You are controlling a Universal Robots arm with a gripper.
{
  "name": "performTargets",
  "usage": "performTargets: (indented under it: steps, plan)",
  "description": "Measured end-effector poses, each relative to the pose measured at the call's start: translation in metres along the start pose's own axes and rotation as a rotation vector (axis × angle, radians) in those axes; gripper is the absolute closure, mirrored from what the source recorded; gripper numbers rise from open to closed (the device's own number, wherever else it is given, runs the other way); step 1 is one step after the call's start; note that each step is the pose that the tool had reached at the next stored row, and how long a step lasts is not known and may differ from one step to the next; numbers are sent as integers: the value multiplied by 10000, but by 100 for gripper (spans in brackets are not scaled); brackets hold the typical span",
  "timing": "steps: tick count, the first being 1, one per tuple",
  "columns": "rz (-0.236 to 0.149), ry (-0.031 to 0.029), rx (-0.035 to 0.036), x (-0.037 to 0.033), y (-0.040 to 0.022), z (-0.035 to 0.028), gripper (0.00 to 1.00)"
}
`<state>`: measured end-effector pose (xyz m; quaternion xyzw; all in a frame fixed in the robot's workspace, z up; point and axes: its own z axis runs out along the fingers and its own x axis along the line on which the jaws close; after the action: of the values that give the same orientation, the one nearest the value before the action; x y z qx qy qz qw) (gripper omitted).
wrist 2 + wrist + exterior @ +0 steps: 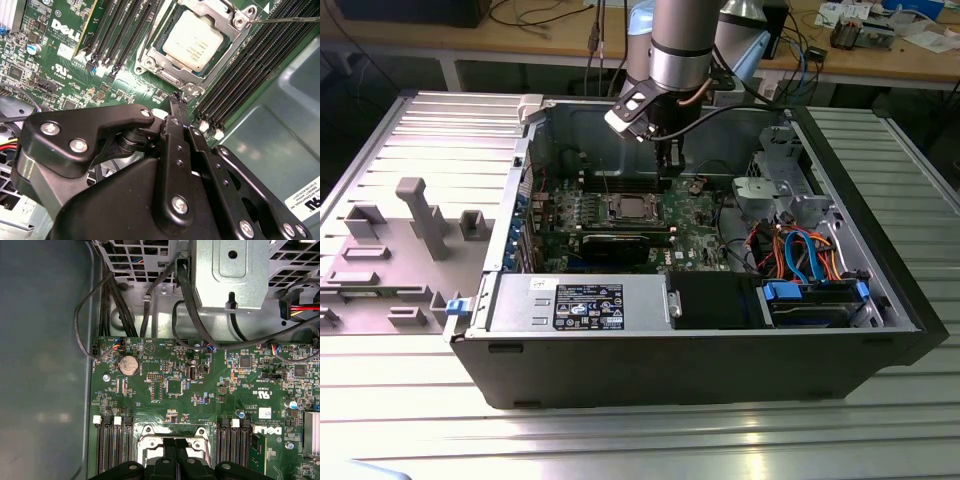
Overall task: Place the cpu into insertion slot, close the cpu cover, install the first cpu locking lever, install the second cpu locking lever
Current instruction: 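Close the cpu cover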
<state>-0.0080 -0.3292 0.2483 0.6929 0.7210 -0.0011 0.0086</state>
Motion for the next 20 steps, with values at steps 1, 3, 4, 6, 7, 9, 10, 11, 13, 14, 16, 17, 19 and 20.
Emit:
performTargets:
  steps: [1, 3, 4, 6, 7, 9, 10, 11, 13, 14, 16, 17, 19, 20]
  plan:
    - [0, 0, 0, 0, 0, 0, 89]
    - [0, 0, 0, 0, -1, 0, 89]
    - [-1, 0, 0, 0, -1, 0, 89]
    - [0, 0, 0, 0, -1, 0, 89]
    - [0, -1, 0, 0, -1, 0, 89]
    - [2, 0, 0, 1, -11, 0, 89]
    - [1, 0, 0, 1, -21, 0, 89]
    - [1, 0, 0, 1, -31, 0, 89]
    - [0, 0, 0, 2, -46, 0, 89]
    - [0, 1, 0, 2, -53, 1, 89]
    - [0, 1, 0, 3, -67, 1, 89]
    - [0, 0, 0, 3, -74, 1, 89]
    - [1, 0, 0, 3, -89, 1, 89]
    - [0, 0, 0, 4, -96, 2, 89]
